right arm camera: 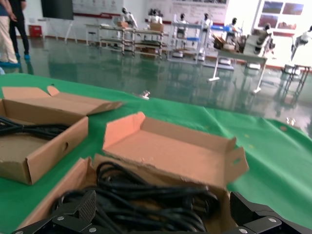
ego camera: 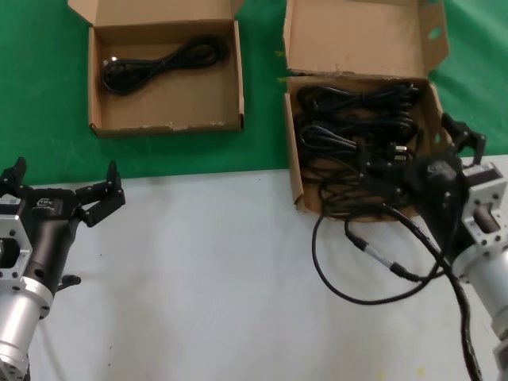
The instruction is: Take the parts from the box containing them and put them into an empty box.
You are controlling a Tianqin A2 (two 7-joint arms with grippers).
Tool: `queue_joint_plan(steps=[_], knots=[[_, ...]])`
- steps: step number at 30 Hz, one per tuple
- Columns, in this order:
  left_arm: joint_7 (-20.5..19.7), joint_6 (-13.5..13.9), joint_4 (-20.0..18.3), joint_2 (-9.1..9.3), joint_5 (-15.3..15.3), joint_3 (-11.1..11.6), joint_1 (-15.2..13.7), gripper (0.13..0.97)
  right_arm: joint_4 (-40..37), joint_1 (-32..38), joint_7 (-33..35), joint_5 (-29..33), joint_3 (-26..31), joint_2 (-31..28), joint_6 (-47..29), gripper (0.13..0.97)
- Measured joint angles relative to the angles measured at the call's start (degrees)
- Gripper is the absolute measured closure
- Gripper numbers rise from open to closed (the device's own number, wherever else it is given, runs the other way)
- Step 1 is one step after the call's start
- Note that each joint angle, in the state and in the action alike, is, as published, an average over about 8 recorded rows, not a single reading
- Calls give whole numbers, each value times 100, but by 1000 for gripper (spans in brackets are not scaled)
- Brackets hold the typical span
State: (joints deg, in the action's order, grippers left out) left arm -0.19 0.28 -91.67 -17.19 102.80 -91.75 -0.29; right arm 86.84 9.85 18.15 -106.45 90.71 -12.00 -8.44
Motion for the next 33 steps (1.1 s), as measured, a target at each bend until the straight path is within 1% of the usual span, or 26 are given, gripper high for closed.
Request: queue_joint_plan(steps=[10, 19, 23, 33], knots=[[8, -12, 0, 0, 14, 3, 13, 133, 211, -429, -790, 144, 42, -226, 368, 129], [16, -22, 0, 0, 26, 7, 23, 132, 389, -792, -1459, 266, 77, -417, 679, 129], [17, -24, -1, 1, 29, 7, 25, 132, 425, -866, -1596, 291, 85, -456, 742, 129], [18, -25, -1, 1, 29, 7, 26, 132, 431, -878, -1618, 295, 86, -462, 753, 129]])
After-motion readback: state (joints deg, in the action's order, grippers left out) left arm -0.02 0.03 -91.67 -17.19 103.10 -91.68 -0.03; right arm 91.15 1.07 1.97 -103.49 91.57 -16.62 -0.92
